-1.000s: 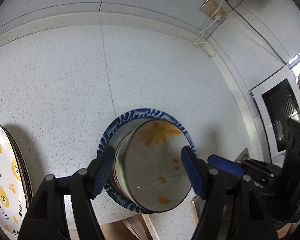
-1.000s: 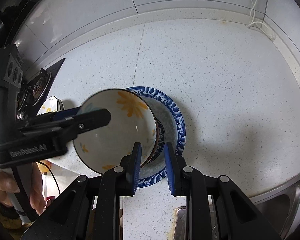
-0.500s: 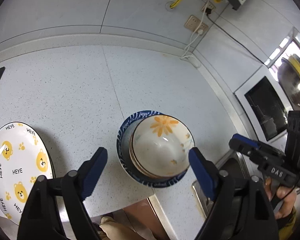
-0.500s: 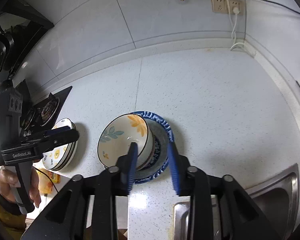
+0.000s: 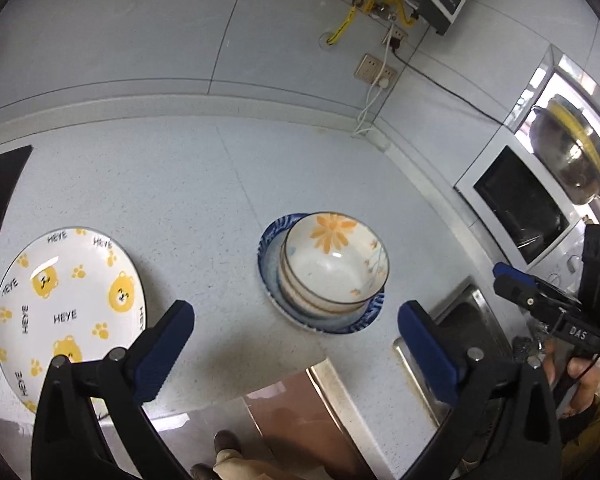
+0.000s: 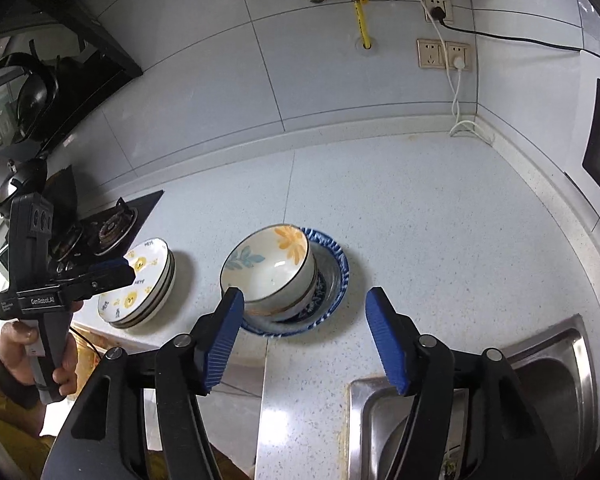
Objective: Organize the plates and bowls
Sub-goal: 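Move both grippers to the rim of the blue patterned plate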
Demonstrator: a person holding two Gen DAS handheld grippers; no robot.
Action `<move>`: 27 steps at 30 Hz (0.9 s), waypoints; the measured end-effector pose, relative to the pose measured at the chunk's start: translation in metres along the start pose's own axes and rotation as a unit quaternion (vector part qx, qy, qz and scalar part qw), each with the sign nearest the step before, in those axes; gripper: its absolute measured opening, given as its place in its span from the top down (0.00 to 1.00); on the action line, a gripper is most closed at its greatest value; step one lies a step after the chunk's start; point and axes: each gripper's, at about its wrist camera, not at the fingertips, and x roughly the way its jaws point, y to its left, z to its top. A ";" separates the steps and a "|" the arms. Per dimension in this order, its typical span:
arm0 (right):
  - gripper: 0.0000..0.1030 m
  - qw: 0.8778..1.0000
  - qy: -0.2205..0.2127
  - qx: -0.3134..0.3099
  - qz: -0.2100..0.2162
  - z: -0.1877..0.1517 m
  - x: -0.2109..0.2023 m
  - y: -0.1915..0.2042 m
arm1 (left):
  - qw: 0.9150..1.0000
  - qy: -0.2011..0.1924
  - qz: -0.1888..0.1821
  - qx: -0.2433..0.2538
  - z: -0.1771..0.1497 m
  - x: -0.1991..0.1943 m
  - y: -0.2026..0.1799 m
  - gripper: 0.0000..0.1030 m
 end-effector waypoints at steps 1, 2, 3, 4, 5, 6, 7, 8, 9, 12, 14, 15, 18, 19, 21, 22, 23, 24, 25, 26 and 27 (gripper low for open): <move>0.43 1.000 0.002 0.000 0.002 -0.002 0.000 0.000 | 1.000 -0.001 0.003 -0.012 -0.003 0.001 0.003 0.00; 0.43 1.000 0.002 0.001 -0.001 -0.005 -0.001 -0.001 | 1.000 0.003 0.007 -0.023 -0.004 0.003 0.006 0.00; 0.42 1.000 0.002 0.002 -0.002 -0.007 0.000 -0.003 | 0.999 0.007 0.006 -0.032 -0.006 0.006 0.009 0.01; 0.42 1.000 0.004 0.005 0.000 -0.009 0.001 -0.004 | 0.999 0.010 -0.004 -0.047 -0.007 0.009 0.014 0.01; 0.41 1.000 0.006 0.008 0.000 -0.011 0.003 -0.007 | 0.997 0.018 -0.019 -0.068 -0.008 0.015 0.022 0.01; 0.40 1.000 0.010 0.014 -0.002 -0.012 0.006 -0.011 | 0.996 0.026 -0.028 -0.081 -0.010 0.019 0.026 0.01; 0.40 1.000 0.016 0.020 -0.003 -0.013 0.010 -0.014 | 0.994 0.033 -0.042 -0.096 -0.011 0.024 0.031 0.01; 0.40 0.999 0.024 0.026 -0.002 -0.014 0.016 -0.017 | 0.992 0.041 -0.054 -0.109 -0.012 0.029 0.036 0.01; 0.40 0.999 0.034 0.033 -0.002 -0.014 0.022 -0.022 | 0.990 0.048 -0.064 -0.119 -0.012 0.035 0.039 0.02; 0.40 0.998 0.048 0.041 -0.005 -0.013 0.036 -0.028 | 0.984 0.070 -0.074 -0.147 -0.013 0.053 0.049 0.08; 0.40 0.997 0.059 0.050 -0.002 -0.013 0.046 -0.033 | 0.981 0.085 -0.071 -0.160 -0.014 0.066 0.053 0.13; 0.40 0.996 0.068 0.059 0.004 -0.011 0.053 -0.036 | 0.979 0.091 -0.070 -0.167 -0.014 0.072 0.055 0.17; 0.41 0.993 0.092 0.074 0.015 -0.009 0.074 -0.045 | 0.975 0.105 -0.062 -0.188 -0.012 0.088 0.065 0.24; 0.41 0.991 0.102 0.081 0.017 -0.008 0.082 -0.050 | 0.973 0.108 -0.061 -0.194 -0.011 0.093 0.068 0.26; 0.46 0.988 0.116 0.095 0.028 -0.005 0.098 -0.057 | 0.970 0.116 -0.061 -0.204 -0.009 0.103 0.073 0.32; 0.48 0.987 0.122 0.099 0.032 -0.004 0.104 -0.060 | 0.969 0.120 -0.061 -0.208 -0.009 0.108 0.075 0.34; 0.50 0.986 0.129 0.103 0.034 -0.002 0.111 -0.063 | 0.967 0.125 -0.064 -0.211 -0.009 0.113 0.076 0.36; 0.51 0.985 0.134 0.105 0.035 0.001 0.117 -0.065 | 0.966 0.130 -0.066 -0.213 -0.009 0.118 0.077 0.37; 0.51 0.984 0.137 0.105 0.036 0.003 0.122 -0.067 | 0.966 0.132 -0.065 -0.215 -0.009 0.122 0.077 0.37; 0.52 0.984 0.140 0.104 0.038 0.005 0.126 -0.067 | 0.965 0.135 -0.072 -0.214 -0.009 0.125 0.078 0.37; 0.54 0.983 0.144 0.103 0.040 0.006 0.130 -0.067 | 0.964 0.138 -0.074 -0.215 -0.009 0.129 0.079 0.38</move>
